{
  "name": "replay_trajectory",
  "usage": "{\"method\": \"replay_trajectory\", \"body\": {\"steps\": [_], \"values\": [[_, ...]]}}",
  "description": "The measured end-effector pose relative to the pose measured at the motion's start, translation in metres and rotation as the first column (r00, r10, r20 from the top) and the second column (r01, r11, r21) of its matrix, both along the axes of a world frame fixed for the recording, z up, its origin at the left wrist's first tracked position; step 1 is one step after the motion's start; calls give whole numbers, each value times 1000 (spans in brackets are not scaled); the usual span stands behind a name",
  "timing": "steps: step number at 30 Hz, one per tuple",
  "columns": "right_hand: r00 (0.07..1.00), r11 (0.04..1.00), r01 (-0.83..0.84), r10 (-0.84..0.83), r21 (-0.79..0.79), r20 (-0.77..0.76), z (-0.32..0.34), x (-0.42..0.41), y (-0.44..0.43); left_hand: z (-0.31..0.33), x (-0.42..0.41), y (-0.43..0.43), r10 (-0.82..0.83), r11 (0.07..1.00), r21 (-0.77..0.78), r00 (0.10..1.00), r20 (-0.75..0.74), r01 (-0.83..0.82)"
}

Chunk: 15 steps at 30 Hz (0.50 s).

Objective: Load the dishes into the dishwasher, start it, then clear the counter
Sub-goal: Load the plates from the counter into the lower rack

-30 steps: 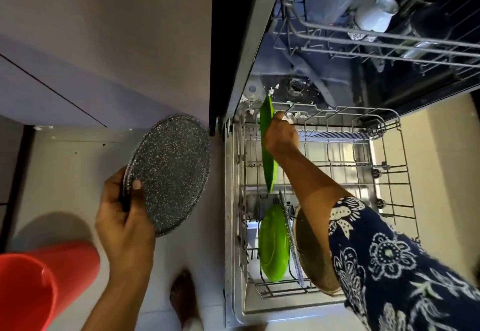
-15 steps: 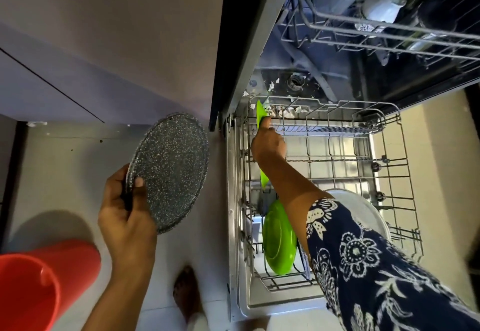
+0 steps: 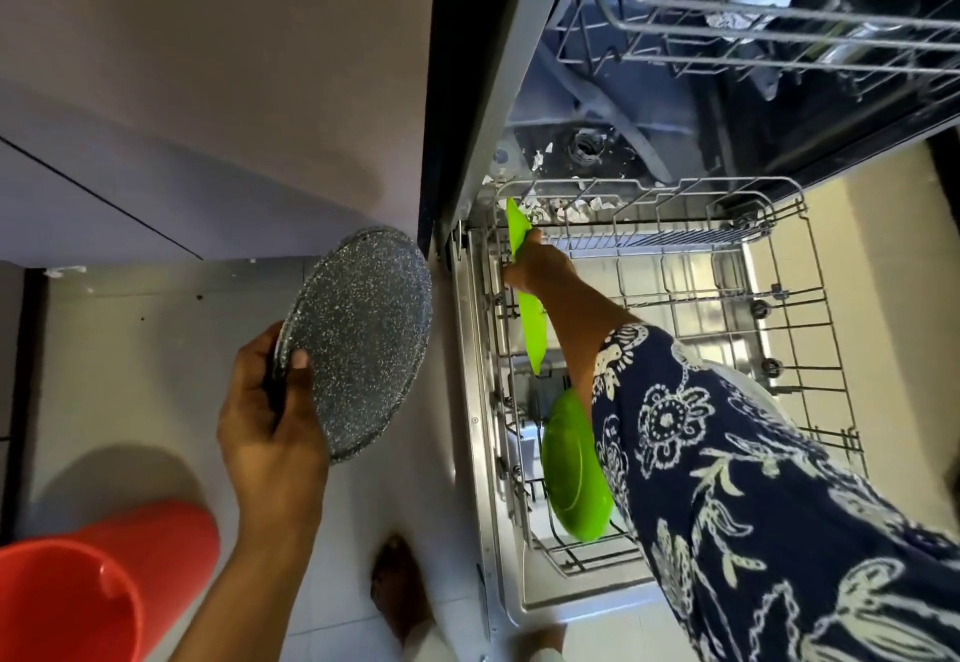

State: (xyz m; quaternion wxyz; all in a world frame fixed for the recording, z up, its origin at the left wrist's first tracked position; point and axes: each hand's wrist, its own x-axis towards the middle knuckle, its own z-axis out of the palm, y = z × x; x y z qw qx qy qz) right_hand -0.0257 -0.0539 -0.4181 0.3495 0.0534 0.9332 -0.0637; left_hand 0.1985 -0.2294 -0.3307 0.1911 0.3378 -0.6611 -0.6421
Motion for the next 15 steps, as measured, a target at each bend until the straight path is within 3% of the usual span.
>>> {"method": "replay_trajectory", "body": {"steps": [4,15], "values": [[999,1000,-24,24,-13,-44,1,17,4,7,5,1,8,1000,-11,1000,23,-8],[893,984,-116,161,132,-421,65,23,24,21,-9,11,-26,999,-31,999,22,26]]}}
